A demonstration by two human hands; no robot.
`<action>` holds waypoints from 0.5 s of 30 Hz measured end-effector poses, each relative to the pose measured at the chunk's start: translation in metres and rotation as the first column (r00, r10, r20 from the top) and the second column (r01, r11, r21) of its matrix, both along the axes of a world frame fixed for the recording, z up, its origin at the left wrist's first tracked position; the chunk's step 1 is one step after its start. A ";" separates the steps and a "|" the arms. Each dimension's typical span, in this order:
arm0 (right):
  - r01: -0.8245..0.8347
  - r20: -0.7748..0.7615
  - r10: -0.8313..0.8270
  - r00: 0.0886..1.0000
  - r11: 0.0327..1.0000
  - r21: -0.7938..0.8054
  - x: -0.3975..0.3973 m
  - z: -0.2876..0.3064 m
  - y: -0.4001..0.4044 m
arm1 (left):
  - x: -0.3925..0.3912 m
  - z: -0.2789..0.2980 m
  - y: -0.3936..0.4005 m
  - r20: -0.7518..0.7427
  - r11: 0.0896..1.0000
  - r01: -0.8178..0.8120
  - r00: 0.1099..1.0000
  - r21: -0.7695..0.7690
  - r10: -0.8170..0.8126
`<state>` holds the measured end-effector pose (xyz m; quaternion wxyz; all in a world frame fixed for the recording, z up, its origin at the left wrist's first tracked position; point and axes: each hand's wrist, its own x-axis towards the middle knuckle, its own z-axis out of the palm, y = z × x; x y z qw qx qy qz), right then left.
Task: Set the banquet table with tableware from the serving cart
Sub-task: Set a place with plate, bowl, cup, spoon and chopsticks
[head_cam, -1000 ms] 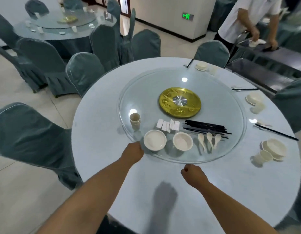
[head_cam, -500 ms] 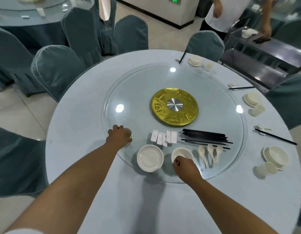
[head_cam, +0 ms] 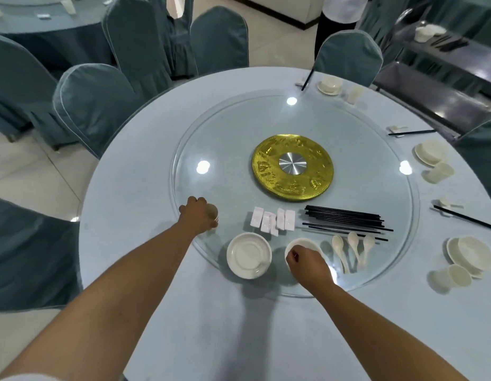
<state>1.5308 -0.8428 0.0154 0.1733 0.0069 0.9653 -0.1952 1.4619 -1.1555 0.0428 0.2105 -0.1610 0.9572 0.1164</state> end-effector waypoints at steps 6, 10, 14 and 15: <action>0.016 -0.017 -0.016 1.000 1.000 -0.004 0.001 0.011 0.008 | 0.005 0.025 0.001 -0.055 0.998 -0.068 0.996 -0.003 0.068; 0.023 -0.067 -0.024 0.997 1.000 -0.016 0.010 0.028 0.015 | 0.020 0.053 0.006 -0.139 0.997 -0.072 0.988 0.018 0.074; 0.049 -0.078 -0.052 0.996 0.998 -0.044 0.029 0.041 0.029 | 0.042 0.071 0.033 -0.191 0.999 -0.018 0.981 0.035 0.025; 0.052 -0.079 -0.055 0.995 0.998 -0.041 0.038 0.044 0.038 | 0.050 0.074 0.047 -0.200 0.999 0.000 0.980 0.050 0.010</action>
